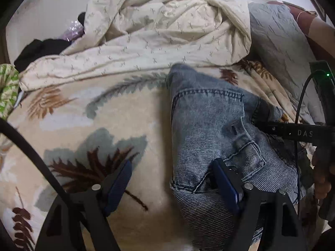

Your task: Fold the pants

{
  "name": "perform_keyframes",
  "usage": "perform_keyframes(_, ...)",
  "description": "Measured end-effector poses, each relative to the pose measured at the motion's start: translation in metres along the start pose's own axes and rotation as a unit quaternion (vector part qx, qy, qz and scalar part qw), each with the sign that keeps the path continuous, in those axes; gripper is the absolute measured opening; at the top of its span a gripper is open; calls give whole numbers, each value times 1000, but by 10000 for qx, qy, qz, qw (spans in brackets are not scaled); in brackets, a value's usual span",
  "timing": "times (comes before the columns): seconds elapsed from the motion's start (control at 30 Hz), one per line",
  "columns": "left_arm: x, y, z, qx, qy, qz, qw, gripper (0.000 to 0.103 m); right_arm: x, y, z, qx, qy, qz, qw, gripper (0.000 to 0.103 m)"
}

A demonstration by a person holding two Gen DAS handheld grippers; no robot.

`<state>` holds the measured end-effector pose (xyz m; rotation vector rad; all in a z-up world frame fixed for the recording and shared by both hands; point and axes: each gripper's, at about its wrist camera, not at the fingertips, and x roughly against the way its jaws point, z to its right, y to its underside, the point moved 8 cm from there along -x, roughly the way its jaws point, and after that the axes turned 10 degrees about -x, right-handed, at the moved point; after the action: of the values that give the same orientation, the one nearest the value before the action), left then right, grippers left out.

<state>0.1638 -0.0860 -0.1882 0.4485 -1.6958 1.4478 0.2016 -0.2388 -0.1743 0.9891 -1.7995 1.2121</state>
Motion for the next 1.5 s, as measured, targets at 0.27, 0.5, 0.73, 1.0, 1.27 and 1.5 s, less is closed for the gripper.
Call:
perform_keyframes(0.27,25,-7,-4,172,194,157,9995,81,20,6,-4,135,19,332,9994,46)
perform_keyframes(0.5,59,3,-5,-5,213,265,9994,81,78,36,-23,355,-318,606,9970,46)
perform_keyframes(0.73,59,14,22,-690,-42,218,9974,81,74,74,-35,493,-150,356,9980,46)
perform_keyframes(1.0,39,32,21,-766,-70,24,9970,85,53,92,-31,406,161,103,9990,49)
perform_keyframes(1.27,34,31,13,-531,54,-35,9986,90,51,94,-32,434,191,158,9987,50)
perform_keyframes(1.5,77,17,5,-264,51,363,9990,87,73,90,-29,351,21,454,9983,56)
